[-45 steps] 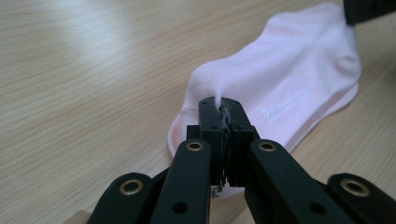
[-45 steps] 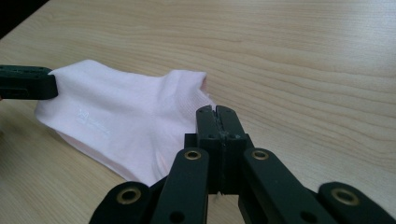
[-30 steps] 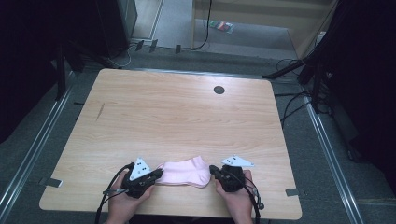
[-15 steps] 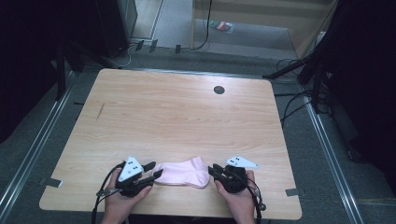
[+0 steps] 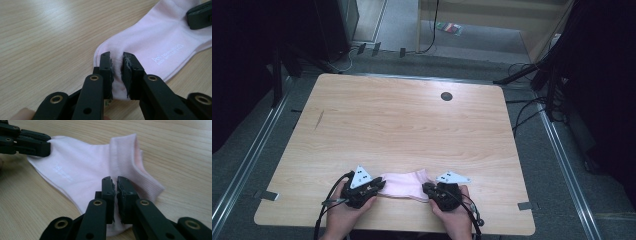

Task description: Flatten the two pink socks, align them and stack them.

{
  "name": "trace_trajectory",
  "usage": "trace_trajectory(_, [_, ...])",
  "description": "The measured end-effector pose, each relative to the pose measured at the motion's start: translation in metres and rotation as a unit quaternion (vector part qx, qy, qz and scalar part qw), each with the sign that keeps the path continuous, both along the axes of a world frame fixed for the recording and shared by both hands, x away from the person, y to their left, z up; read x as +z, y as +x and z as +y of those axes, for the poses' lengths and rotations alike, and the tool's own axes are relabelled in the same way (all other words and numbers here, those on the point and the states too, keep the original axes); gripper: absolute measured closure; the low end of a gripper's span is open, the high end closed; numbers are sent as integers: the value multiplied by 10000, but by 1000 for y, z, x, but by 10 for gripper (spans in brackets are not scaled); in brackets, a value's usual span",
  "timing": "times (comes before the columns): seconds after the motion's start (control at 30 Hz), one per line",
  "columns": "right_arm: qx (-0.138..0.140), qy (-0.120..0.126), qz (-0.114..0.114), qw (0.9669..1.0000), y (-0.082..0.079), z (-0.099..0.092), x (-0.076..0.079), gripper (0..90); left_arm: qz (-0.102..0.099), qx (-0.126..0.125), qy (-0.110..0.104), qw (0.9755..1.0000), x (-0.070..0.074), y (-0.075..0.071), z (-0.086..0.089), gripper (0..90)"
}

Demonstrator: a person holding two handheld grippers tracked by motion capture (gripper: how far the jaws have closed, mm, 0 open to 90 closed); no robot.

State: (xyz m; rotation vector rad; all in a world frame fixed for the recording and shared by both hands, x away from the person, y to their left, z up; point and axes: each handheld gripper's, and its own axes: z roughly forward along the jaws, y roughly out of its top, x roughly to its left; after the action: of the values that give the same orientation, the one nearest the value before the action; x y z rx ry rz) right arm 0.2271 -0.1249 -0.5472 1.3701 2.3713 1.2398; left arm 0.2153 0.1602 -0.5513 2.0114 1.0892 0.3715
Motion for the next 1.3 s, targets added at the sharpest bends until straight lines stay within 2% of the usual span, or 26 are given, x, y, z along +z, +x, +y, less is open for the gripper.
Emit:
trace_trajectory(0.2, [-64, -62, 39, 10000, 4, -10, 0, 900, 88, 24, -148, 9998, 0, 2, 5, 763])
trace_trajectory(0.27, [-113, -79, 22, 9999, 5, -12, 1, 897, 98, -33, -204, 9997, -1, 2, 6, 711])
trace_trajectory(0.3, [-148, -85, 30, 9999, 5, -13, 1, 877, 96, -161, -299, 9994, -1, 2, 8, 711])
trace_trajectory(0.33, [-201, -15, 27, 9998, 5, -15, 2, 857, 117, -210, -387, 9990, -1, 2, 9, 673])
trace_trajectory(0.37, [-224, 221, -81, 9995, 2, -17, 6, 852, 117, -291, -529, 9981, 0, 2, 13, 653])
trace_trajectory(0.4, [-187, 296, -135, 9993, 0, -16, 9, 848, 36, -329, -831, 9960, 2, 1, 18, 653])
trace_trajectory(0.43, [-187, 296, -135, 9993, 0, -16, 9, 848, 36, -329, -831, 9960, 2, 1, 18, 655])
trace_trajectory(0.47, [-63, 311, -239, 9992, -3, -12, 14, 842, -8, -221, -858, 9961, 3, 1, 20, 668])
trace_trajectory(0.6, [167, 202, -62, 9996, -5, -3, 8, 836, 96, -116, -452, 9989, -1, 3, 17, 713])
trace_trajectory(0.7, [195, 80, -8, 9998, -6, 2, 4, 837, 81, -89, -334, 9994, -2, 3, 15, 727])
trace_trajectory(0.73, [199, -27, -46, 9998, -6, 3, 2, 838, 94, -68, -312, 9994, -2, 3, 15, 746])
trace_trajectory(0.8, [213, -83, -87, 9997, -5, 3, 1, 838, 109, -31, -321, 9994, -2, 4, 16, 760])
trace_trajectory(0.87, [219, -215, -222, 9993, -4, 2, 1, 846, 100, -10, -284, 9995, -2, 4, 15, 775])
trace_trajectory(1.0, [227, -228, -264, 9991, -4, 3, 0, 843, 61, 25, -231, 9997, -2, 4, 14, 781])
trace_trajectory(1.03, [287, -177, -233, 9992, -2, 2, 0, 815, 61, 88, -244, 9996, -2, 3, 14, 781])
trace_trajectory(1.13, [379, -148, -250, 9989, 1, 2, 0, 792, 94, 52, -304, 9995, -2, 4, 15, 749])
trace_trajectory(1.17, [381, -46, -244, 9990, 3, 2, 1, 725, 147, -112, -527, 9984, -3, 5, 18, 695])
trace_trajectory(1.2, [381, -46, -244, 9990, 3, 2, 1, 725, 147, -112, -527, 9984, -3, 5, 18, 655])
trace_trajectory(1.23, [388, -89, -513, 9979, 1, 3, 4, 664, 173, -268, -795, 9963, -2, 5, 21, 612])
trace_trajectory(1.27, [388, -89, -513, 9979, 1, 3, 4, 664, 125, -356, -944, 9948, -2, 5, 23, 612])
trace_trajectory(1.3, [433, -47, -682, 9967, -2, 4, 8, 600, -131, -441, -1180, 9920, -1, 3, 28, 547])
